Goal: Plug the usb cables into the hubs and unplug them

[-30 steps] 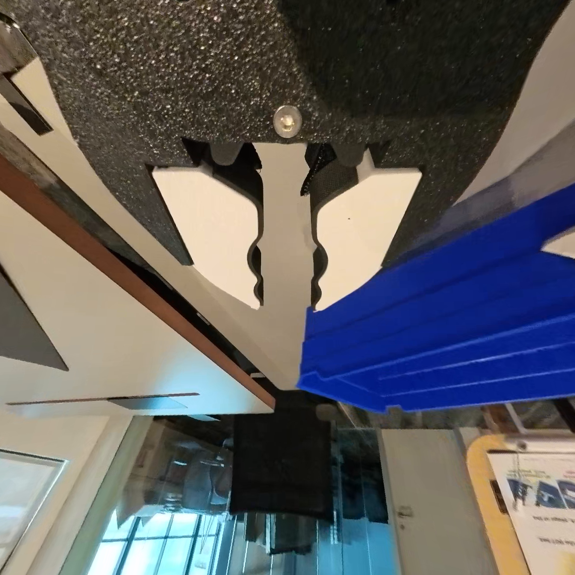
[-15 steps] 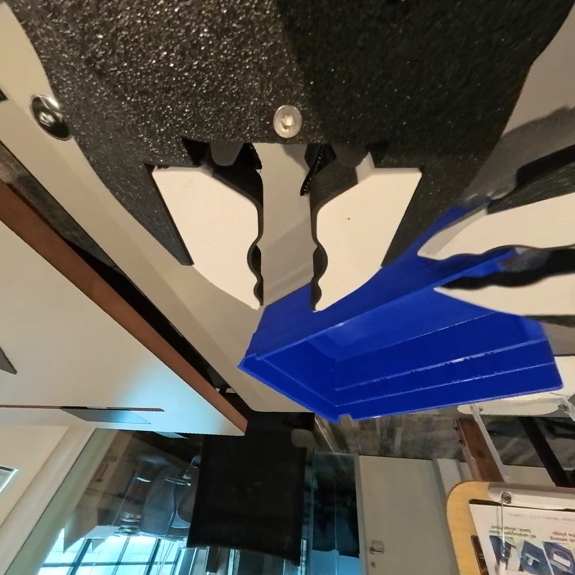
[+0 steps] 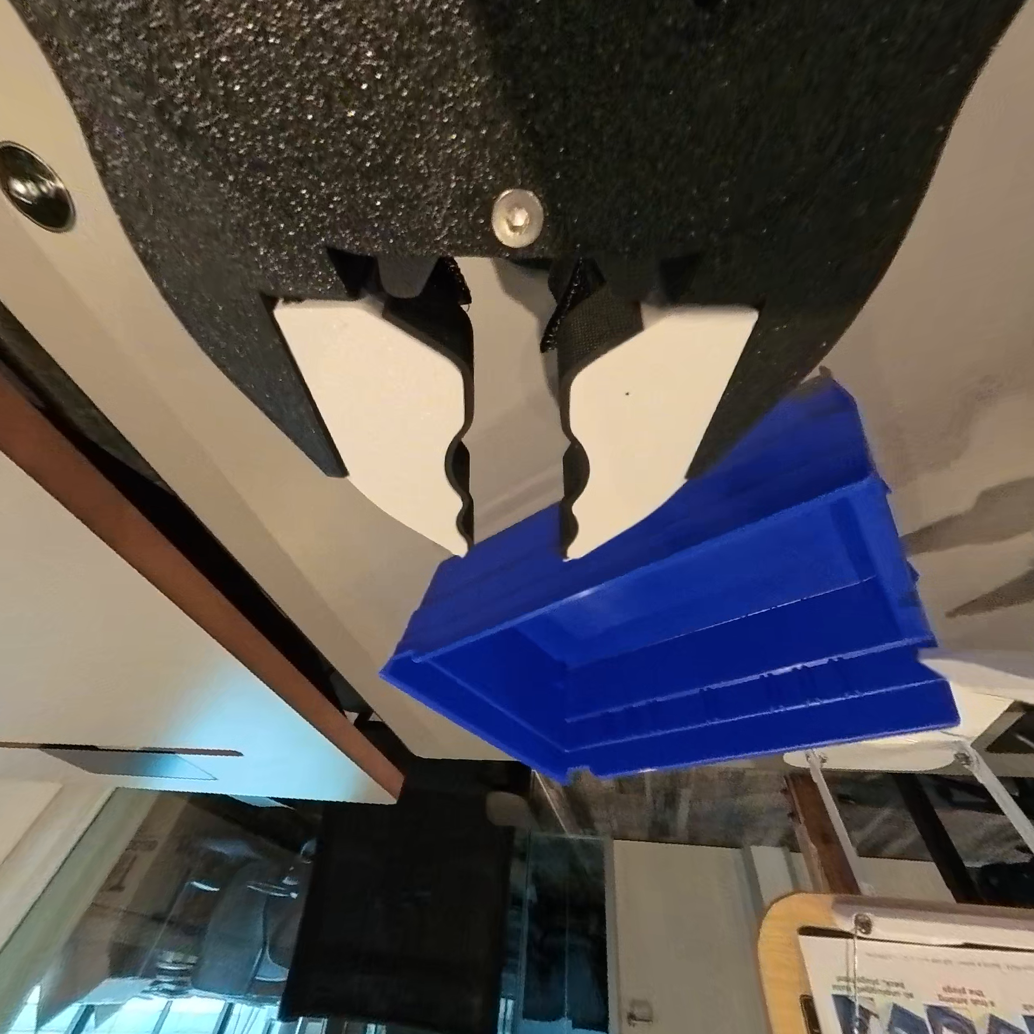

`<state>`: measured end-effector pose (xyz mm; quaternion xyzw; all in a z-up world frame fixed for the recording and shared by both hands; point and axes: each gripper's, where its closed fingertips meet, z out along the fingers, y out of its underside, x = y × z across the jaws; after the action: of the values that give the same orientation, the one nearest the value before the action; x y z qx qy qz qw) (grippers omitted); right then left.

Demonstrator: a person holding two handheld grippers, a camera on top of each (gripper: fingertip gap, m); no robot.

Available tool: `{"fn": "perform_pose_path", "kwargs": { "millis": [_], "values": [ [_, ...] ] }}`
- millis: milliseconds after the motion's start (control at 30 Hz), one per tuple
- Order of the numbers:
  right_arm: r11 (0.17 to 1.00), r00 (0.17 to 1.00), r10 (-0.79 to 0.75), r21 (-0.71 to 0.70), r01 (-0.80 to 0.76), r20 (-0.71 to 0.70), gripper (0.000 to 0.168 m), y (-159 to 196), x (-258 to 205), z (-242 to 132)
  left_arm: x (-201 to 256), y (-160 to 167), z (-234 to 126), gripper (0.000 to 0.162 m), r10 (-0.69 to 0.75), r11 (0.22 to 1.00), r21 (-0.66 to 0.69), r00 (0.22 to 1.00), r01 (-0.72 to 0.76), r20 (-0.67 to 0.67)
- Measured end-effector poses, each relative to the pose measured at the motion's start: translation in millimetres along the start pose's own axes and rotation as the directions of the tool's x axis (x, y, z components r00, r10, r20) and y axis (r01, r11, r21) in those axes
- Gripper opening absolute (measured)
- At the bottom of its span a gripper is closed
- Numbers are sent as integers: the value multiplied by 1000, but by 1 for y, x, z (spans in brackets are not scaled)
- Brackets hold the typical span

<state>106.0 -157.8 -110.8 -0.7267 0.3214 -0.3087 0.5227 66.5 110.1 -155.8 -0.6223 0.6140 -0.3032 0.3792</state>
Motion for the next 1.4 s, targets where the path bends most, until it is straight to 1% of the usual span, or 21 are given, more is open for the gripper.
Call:
{"fn": "perform_pose_path", "kwargs": {
  "millis": [100,167,200,233,367,500,667,733,800,900,1000,1067,1133,1200,1267,1333,1400],
  "values": [
    [1000,1000,-27,1,27,1,29,-1,-3,1,3,7,19,88,-2,998,-56,997,-2,-76],
    [1000,1000,-27,7,27,3,29,-2,-2,0,14,13,25,87,-15,995,-102,988,0,-151],
    [1000,1000,-24,9,24,2,28,-3,0,-1,21,15,25,87,-30,993,-115,983,9,-183],
    [1000,1000,-21,11,21,0,28,-4,1,-2,25,15,24,90,-41,993,-118,980,19,-194],
    [1000,1000,-20,18,20,-10,28,-7,5,-8,56,19,7,83,-61,992,-123,963,29,-264],
    [1000,999,-18,16,19,-49,29,-11,17,-17,116,23,-6,82,37,994,-85,943,-69,-330],
    [998,997,5,62,-1,-72,28,-23,24,-27,203,8,1,80,182,979,0,876,-204,-447],
    [997,997,-13,69,18,-71,28,-27,22,-30,218,5,3,86,219,969,0,857,-248,-465],
    [995,998,-36,87,41,-57,28,-31,16,-32,218,-2,-6,90,245,965,30,857,-260,-453],
    [991,997,-50,129,42,59,26,-36,-10,-29,187,-4,-30,90,267,964,89,889,-252,-371],
    [985,968,-104,161,68,230,28,-38,-60,-23,139,8,-65,89,265,963,116,933,-244,-242],
    [980,936,-161,162,115,312,29,-36,-92,-19,97,20,-93,89,276,958,109,957,-266,-85],
    [973,917,-210,167,161,339,29,-35,-115,-16,43,29,-126,89,263,953,112,953,-281,147],
    [971,899,-222,172,167,378,29,-37,-137,-14,-15,38,-166,81,192,955,141,906,-261,378],
    [974,885,-204,175,142,418,29,-38,-159,-12,-71,63,-203,82,116,973,103,823,-206,556],
    [979,874,-183,168,118,450,29,-37,-181,-9,-117,96,-232,88,46,993,49,749,-104,660],
    [980,855,-183,158,120,485,29,-32,-207,-6,-149,127,-253,94,-33,999,25,708,21,705]
  ]
}}
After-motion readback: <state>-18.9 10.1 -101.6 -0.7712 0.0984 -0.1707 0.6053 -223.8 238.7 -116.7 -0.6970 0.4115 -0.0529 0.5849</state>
